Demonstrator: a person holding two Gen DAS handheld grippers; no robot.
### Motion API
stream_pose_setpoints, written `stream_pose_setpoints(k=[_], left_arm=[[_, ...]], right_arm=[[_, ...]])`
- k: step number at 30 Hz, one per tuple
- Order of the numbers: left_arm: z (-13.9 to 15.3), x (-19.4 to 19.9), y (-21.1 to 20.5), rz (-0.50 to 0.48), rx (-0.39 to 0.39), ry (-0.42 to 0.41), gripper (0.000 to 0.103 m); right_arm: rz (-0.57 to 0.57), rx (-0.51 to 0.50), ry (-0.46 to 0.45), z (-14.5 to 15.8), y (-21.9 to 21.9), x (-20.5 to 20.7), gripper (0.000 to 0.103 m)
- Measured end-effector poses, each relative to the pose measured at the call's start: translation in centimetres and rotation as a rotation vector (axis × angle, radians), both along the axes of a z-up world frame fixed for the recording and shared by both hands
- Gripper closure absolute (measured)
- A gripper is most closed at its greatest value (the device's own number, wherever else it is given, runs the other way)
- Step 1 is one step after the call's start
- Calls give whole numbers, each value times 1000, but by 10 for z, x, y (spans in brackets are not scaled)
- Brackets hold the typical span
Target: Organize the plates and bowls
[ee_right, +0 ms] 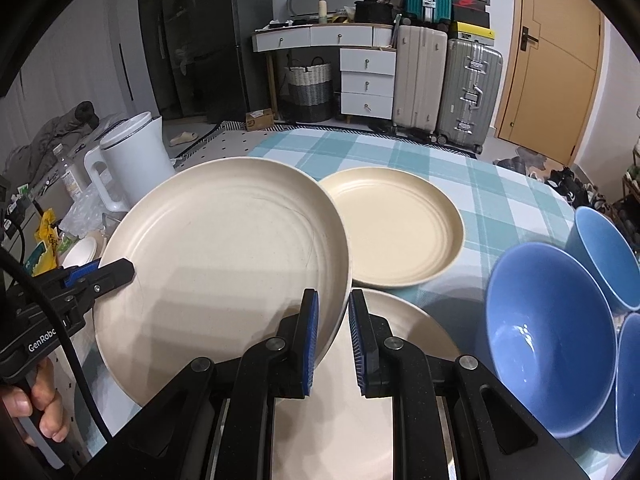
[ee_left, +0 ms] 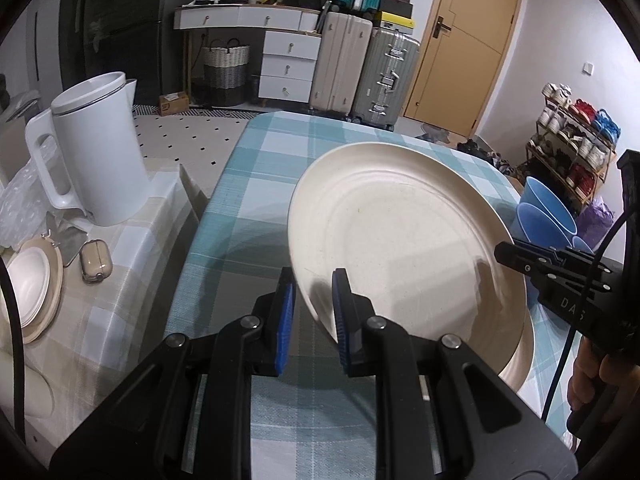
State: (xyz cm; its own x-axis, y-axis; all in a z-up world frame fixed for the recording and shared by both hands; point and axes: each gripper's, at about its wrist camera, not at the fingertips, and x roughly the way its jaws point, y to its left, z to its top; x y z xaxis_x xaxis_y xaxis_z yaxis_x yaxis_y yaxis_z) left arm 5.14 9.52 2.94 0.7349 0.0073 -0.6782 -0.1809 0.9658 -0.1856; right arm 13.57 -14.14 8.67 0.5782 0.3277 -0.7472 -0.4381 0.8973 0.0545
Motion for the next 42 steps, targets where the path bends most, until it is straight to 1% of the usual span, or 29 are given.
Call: stream_pose_setpoints(k=[8, 16, 20, 42], left_arm=[[-2, 1, -17, -41, 9, 14, 88], [-12, 5, -33, -87, 11, 35, 88], [-16, 6, -42, -110, 25, 44, 88], [-38, 21, -63, -167, 54, 85, 88]], right_arm=[[-36, 7, 10, -2, -18, -8, 87], [-74, 20, 29, -10, -34, -17, 87], [-95, 22, 35, -13, -43, -22, 87], [-150, -15, 39, -28, -59, -36, 87]])
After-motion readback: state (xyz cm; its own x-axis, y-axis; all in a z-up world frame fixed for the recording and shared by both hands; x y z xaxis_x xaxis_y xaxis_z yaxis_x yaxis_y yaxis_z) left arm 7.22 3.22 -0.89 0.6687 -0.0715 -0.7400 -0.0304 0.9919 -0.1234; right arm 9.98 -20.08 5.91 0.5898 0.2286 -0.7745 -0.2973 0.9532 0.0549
